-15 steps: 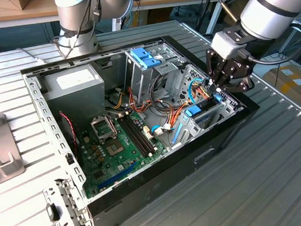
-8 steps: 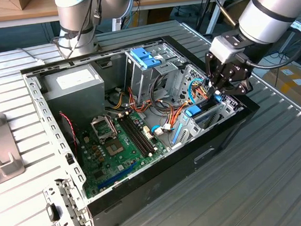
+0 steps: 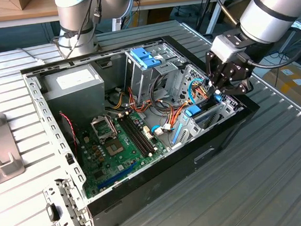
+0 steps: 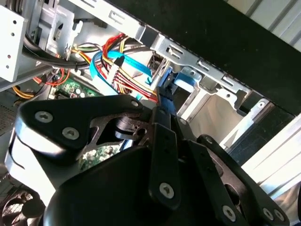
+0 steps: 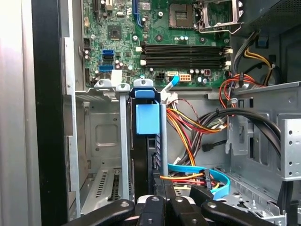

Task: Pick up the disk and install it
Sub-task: 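Insert the first disk wire, then insert the second disk wire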

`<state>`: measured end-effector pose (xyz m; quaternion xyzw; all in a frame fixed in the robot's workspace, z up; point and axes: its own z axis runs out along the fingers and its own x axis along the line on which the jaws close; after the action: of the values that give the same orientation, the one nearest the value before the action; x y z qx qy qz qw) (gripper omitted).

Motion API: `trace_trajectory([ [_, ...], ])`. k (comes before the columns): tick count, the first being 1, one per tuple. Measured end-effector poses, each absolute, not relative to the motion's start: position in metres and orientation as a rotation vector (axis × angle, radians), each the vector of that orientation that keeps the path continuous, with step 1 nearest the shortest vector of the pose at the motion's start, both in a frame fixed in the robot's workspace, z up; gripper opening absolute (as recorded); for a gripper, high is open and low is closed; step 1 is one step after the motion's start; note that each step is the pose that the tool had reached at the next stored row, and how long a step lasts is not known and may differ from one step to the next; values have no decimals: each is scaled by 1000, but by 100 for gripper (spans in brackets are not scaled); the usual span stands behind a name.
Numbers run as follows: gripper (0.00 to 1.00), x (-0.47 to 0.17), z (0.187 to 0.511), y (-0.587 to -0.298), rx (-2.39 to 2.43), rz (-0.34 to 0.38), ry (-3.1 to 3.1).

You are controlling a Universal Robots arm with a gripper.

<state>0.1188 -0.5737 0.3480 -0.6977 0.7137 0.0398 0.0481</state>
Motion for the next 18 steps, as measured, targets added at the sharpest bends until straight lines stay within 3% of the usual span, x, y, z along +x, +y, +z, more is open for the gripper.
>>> trace_trajectory([
  [18,11,126,360,-574,-2127,121,2176],
])
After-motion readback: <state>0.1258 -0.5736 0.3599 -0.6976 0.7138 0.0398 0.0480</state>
